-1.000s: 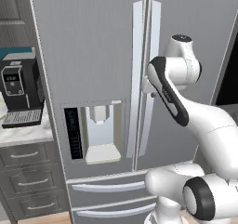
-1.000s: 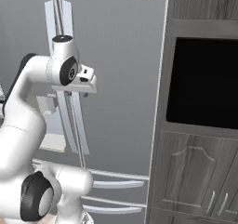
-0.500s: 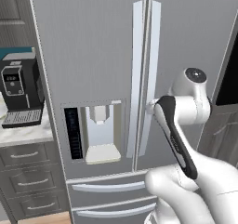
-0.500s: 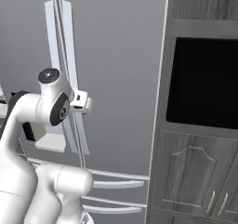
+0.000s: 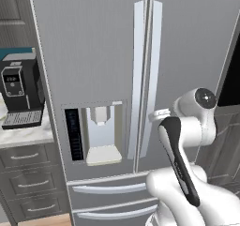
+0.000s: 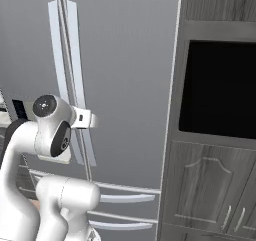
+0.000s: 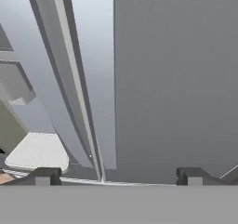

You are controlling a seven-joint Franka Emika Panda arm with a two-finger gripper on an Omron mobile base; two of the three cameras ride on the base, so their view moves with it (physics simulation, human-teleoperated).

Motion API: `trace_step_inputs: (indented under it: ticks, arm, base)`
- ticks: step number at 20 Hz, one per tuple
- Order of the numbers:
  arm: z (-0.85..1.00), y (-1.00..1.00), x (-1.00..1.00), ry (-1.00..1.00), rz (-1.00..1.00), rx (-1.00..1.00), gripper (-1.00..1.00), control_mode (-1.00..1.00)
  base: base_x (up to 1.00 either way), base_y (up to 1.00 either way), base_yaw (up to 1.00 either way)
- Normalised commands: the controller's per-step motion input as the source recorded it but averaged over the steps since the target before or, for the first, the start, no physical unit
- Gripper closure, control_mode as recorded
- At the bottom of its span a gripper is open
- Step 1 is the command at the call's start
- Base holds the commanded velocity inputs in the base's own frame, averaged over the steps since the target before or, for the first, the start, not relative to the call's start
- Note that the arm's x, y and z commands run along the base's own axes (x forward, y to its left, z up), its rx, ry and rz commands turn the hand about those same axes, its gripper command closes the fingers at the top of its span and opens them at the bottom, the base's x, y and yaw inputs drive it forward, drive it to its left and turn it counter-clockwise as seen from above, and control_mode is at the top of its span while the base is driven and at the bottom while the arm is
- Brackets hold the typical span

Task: Take the donuts from the fridge and place them on the empty tray on the dining counter.

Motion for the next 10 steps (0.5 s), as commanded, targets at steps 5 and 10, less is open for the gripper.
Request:
trace_step_inputs:
  ticks: [5, 10]
  arm:
    - [0.00, 0.00, 0.00, 0.00, 0.00, 0.00, -1.00, 1.00]
    - [0.00, 0.00, 0.00, 0.00, 0.00, 0.00, -1.00, 1.00]
  base:
    - [-0.37, 0.04, 0.00]
    - [-0.49, 0.32, 0.00]
